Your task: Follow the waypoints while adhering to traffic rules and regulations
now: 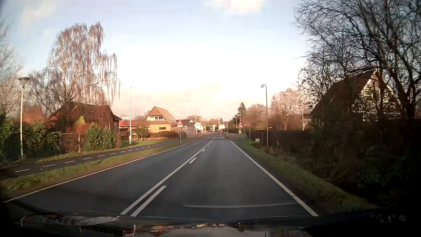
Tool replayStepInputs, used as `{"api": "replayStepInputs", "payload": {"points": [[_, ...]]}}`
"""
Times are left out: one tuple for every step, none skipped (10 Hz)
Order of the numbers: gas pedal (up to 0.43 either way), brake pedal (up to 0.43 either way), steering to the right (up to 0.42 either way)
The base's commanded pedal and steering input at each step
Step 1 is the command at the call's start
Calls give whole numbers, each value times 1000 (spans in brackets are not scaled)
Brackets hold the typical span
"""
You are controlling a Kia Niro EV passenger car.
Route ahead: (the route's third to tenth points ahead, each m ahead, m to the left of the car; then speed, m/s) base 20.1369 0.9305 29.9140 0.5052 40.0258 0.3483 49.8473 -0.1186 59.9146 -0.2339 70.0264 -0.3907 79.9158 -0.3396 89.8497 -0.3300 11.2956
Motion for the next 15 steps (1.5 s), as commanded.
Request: {"api": "replayStepInputs", "payload": {"points": [[39,0,2],[59,0,1],[59,0,1],[59,0,1],[59,0,1],[59,0,1],[67,0,2],[98,0,3],[98,0,3],[98,0,3],[87,0,3],[79,0,3],[79,0,1],[79,0,0],[79,0,0]]}}
